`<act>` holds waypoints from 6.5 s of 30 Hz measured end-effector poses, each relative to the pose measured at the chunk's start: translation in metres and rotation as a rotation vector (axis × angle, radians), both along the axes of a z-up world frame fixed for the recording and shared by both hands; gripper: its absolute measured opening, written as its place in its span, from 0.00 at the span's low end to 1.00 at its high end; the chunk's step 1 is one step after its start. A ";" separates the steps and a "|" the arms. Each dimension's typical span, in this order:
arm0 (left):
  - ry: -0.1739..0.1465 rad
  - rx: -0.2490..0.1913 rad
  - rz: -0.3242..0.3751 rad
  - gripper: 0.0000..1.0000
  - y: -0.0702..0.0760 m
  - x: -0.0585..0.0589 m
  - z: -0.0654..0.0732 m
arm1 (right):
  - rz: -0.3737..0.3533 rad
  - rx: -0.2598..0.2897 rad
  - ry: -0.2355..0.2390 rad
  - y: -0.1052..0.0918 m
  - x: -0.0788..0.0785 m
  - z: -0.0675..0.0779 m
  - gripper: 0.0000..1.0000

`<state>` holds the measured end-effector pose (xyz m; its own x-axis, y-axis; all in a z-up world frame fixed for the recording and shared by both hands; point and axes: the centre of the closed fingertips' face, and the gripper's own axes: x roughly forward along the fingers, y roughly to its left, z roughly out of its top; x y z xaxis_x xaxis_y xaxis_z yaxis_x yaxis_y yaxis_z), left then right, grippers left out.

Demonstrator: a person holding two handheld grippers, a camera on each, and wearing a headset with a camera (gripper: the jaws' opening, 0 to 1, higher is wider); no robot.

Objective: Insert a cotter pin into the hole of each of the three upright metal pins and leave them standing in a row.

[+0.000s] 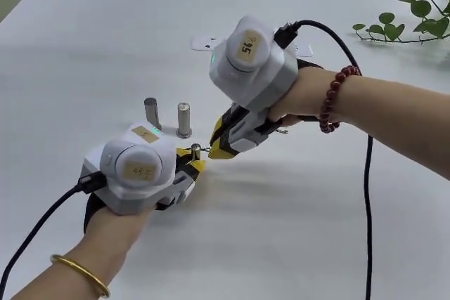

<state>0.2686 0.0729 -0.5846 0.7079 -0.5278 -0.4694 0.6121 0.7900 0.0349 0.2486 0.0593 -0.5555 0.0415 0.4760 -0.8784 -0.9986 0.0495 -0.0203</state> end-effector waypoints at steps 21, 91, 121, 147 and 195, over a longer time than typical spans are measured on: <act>0.004 -0.015 0.010 0.06 0.000 0.000 0.000 | -0.003 0.018 -0.018 0.008 0.006 -0.006 0.00; 0.051 -0.018 0.053 0.12 0.032 0.012 -0.007 | -0.497 0.306 0.088 -0.045 0.010 0.004 0.24; 0.023 -0.129 0.062 0.41 0.038 0.000 0.029 | -0.566 0.488 0.019 -0.017 0.044 0.028 0.27; 0.001 -0.176 0.059 0.68 0.045 -0.026 0.062 | -0.560 0.562 -0.042 0.040 0.095 0.004 0.26; -0.024 -0.207 0.098 0.99 0.055 -0.044 0.080 | -0.493 0.500 -0.087 0.039 0.085 -0.009 0.08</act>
